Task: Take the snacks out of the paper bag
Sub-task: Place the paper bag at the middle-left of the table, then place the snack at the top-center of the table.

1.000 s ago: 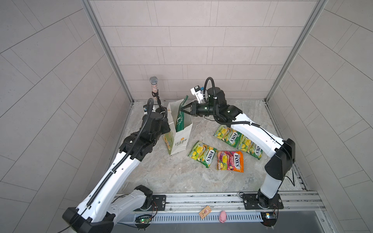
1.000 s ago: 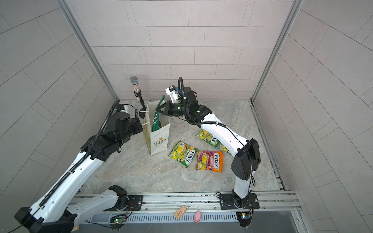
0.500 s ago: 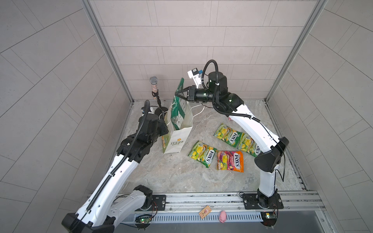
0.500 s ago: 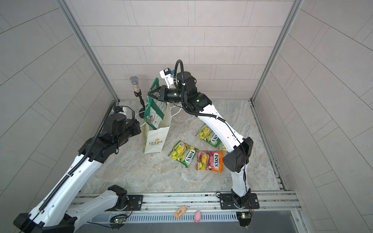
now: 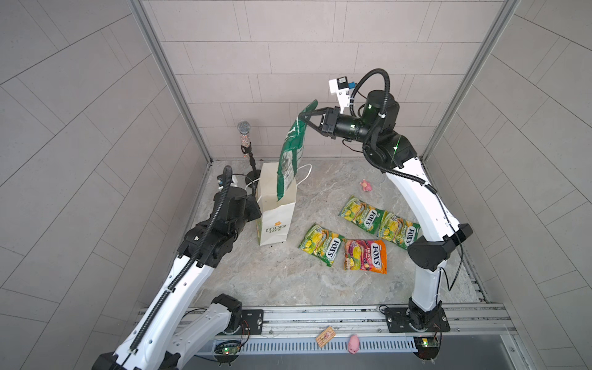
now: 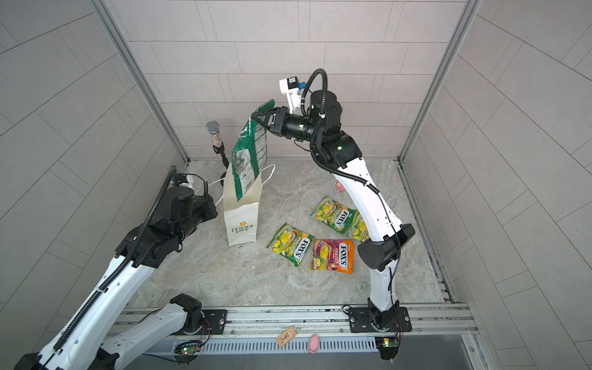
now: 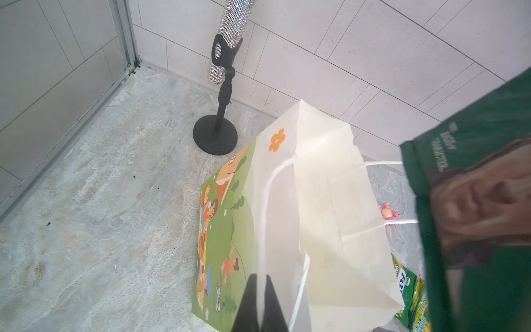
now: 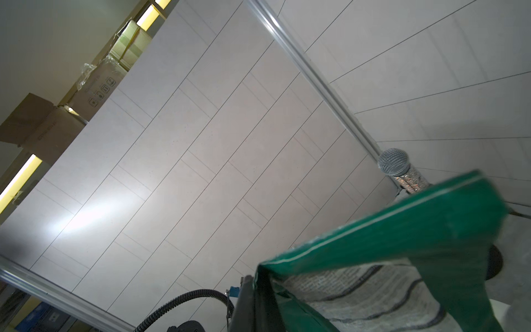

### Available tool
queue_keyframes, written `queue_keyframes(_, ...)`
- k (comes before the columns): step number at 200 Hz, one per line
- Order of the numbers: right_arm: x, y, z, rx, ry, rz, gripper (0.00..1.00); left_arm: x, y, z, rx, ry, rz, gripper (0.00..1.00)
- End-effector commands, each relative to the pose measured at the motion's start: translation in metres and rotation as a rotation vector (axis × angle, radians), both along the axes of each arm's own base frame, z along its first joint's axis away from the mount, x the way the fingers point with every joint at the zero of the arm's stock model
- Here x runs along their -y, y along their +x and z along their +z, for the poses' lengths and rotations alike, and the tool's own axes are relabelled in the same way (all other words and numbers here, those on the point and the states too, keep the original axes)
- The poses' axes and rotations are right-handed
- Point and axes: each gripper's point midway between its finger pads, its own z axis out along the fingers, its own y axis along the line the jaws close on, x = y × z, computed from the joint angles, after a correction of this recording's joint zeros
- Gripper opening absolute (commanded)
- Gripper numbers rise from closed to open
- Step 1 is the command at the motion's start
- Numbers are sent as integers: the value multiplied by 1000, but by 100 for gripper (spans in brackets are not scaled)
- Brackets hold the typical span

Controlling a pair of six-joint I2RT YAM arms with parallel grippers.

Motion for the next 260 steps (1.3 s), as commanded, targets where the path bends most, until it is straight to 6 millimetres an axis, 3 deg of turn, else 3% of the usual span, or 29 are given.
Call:
queue_keyframes(1, 43, -5, 43, 76, 75, -80, 0, -12, -8, 1, 4, 52, 22, 0)
queue_keyframes(36, 79, 26, 41, 49, 111, -127, 0, -18, -13, -1, -17, 93, 26, 0)
queue_keyframes(56, 103, 50, 28, 20, 101, -201, 0, -21, -16, 0, -12, 101, 34, 0)
queue_keyframes(88, 132, 92, -20, -77, 57, -272, 0, -21, -19, 2, 4, 95, 24, 0)
queue_keyframes(119, 136, 123, -84, -169, -59, -318, 0, -18, -20, 1, 6, 92, 7, 0)
queue_keyframes(150, 108, 136, -150, -245, -204, -277, 0, -19, -20, 1, 7, 94, 9, 0)
queue_keyframes(175, 76, 138, -187, -275, -273, -204, 0, -20, -22, 2, 13, 95, 13, 0)
queue_keyframes(235, 4, 139, -239, -321, -331, -47, 0, -21, -23, -1, 8, 99, 12, 0)
queue_keyframes(260, -13, 139, -258, -344, -326, 8, 0, -22, -24, -2, 6, 101, 12, 0)
